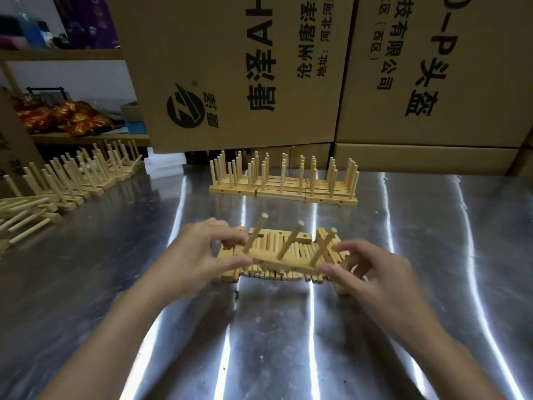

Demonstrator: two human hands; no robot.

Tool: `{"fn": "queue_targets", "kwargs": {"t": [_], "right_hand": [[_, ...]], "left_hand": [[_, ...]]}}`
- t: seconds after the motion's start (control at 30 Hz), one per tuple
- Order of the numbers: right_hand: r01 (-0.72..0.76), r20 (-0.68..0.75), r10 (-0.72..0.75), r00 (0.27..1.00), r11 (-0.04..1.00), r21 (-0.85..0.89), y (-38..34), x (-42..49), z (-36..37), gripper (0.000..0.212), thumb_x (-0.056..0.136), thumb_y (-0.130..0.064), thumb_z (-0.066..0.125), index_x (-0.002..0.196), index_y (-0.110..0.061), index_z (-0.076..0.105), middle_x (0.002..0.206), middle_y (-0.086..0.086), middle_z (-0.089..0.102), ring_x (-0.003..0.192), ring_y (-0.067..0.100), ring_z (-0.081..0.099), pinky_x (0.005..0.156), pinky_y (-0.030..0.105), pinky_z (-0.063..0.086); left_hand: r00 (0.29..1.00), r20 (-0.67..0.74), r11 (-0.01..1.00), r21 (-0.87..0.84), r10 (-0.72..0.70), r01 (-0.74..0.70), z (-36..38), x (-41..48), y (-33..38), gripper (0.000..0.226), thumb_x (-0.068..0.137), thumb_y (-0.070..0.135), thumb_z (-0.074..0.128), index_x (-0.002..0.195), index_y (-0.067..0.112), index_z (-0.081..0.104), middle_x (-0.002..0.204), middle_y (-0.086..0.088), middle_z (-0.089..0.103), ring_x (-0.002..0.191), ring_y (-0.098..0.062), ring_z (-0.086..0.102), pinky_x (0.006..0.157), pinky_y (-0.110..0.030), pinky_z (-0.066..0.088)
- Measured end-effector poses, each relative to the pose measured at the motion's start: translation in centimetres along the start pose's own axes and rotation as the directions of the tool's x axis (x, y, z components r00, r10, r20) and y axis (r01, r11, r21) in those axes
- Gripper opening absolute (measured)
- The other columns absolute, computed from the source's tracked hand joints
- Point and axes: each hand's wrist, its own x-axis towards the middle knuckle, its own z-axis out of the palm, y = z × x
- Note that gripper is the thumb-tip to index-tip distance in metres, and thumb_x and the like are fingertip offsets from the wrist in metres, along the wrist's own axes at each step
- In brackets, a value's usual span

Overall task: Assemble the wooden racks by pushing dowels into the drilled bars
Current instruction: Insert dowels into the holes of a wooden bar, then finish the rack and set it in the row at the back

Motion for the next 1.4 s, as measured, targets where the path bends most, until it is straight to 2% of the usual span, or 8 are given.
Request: {"fn": "queue_targets", "kwargs": {"t": [0.07,0.17,0.23,0.33,0.53,0.73,1.07,1.4], "right_hand": [[-0.052,-0.037,0.049,0.998,0.997,-0.065,1.6,0.5,-1.5,0.063,0.084,-0.094,0.046,0.121,-0.046,0.066,0.093,-0.022,0.07,0.083,-0.001,0.067,0.063,0.028,0.05],[-0.172,-0.102,0.154,0.983,0.963,-0.209,5.0,1.3,-2.6,0.075,0.09,-0.091,0.029,0.132,-0.038,0.063,0.105,-0.013,0.07,0.098,0.004,0.062,0.081,0.04,0.051],[-0.265,-0.113,0.241,0.964,0.905,-0.334,7.0,1.6,-2.3,0.079,0.093,-0.086,0.026,0.134,-0.03,0.065,0.122,0.005,0.068,0.116,0.026,0.058,0.098,0.047,0.048],[-0.365,-0.123,0.348,0.929,0.82,-0.44,7.9,1.6,-1.5,0.077,0.095,-0.082,0.021,0.134,-0.032,0.065,0.135,0.009,0.063,0.131,0.036,0.047,0.106,0.052,0.039],[-0.362,-0.146,0.336,0.931,0.782,-0.508,8.4,2.0,-1.3,0.069,0.098,-0.077,0.025,0.126,-0.032,0.069,0.132,0.01,0.063,0.126,0.039,0.05,0.102,0.054,0.039],[-0.357,-0.202,0.294,0.934,0.757,-0.548,9.4,2.1,-0.5,0.07,0.094,-0.081,0.021,0.114,-0.037,0.071,0.121,0.008,0.064,0.116,0.039,0.053,0.095,0.054,0.044],[-0.348,-0.208,0.279,0.937,0.712,-0.61,9.1,2.3,0.0,0.066,0.09,-0.088,0.015,0.106,-0.045,0.062,0.114,0.004,0.06,0.114,0.037,0.052,0.092,0.053,0.047],[-0.346,-0.188,0.294,0.937,0.704,-0.62,9.3,2.2,0.2,0.045,0.1,-0.077,0.033,0.105,-0.043,0.062,0.114,0.004,0.06,0.111,0.038,0.053,0.088,0.049,0.043]], "left_hand": [[0.998,-0.032,0.998,-0.045,-0.047,0.046,-1.8,1.1,-1.0,0.027,0.076,0.047,0.085,0.102,0.041,0.083,0.089,0.02,0.07,0.082,-0.002,0.061,0.068,-0.01,0.039],[0.993,-0.061,0.994,-0.028,-0.104,0.103,-5.1,4.2,-3.7,0.021,0.083,0.04,0.084,0.104,0.039,0.082,0.093,0.023,0.074,0.081,0.003,0.063,0.069,-0.008,0.042],[0.983,-0.085,0.987,0.006,-0.16,0.161,-6.6,6.6,-6.1,0.015,0.089,0.035,0.082,0.103,0.038,0.081,0.095,0.016,0.076,0.089,-0.003,0.065,0.077,-0.019,0.046],[0.951,-0.121,0.958,-0.003,-0.285,0.287,-7.4,9.5,-10.0,0.011,0.092,0.032,0.082,0.102,0.032,0.081,0.1,-0.001,0.074,0.097,-0.02,0.066,0.087,-0.035,0.051],[0.911,-0.132,0.92,-0.017,-0.389,0.391,-5.6,12.7,-15.7,0.009,0.093,0.022,0.082,0.101,0.025,0.08,0.101,-0.005,0.074,0.092,-0.019,0.063,0.091,-0.039,0.052],[0.877,-0.127,0.883,0.024,-0.462,0.469,-4.5,14.5,-20.4,0.01,0.094,0.016,0.081,0.099,0.024,0.077,0.098,-0.002,0.068,0.086,-0.019,0.058,0.074,-0.029,0.044],[0.844,-0.199,0.857,0.037,-0.498,0.514,-3.2,17.4,-23.4,0.032,0.088,0.022,0.087,0.115,0.021,0.071,0.105,-0.003,0.07,0.101,-0.026,0.066,0.095,-0.044,0.057],[0.823,-0.305,0.859,0.032,-0.479,0.511,-1.4,18.1,-24.5,0.042,0.087,0.031,0.088,0.122,0.029,0.066,0.101,0.005,0.069,0.099,-0.02,0.067,0.092,-0.049,0.059]]}}
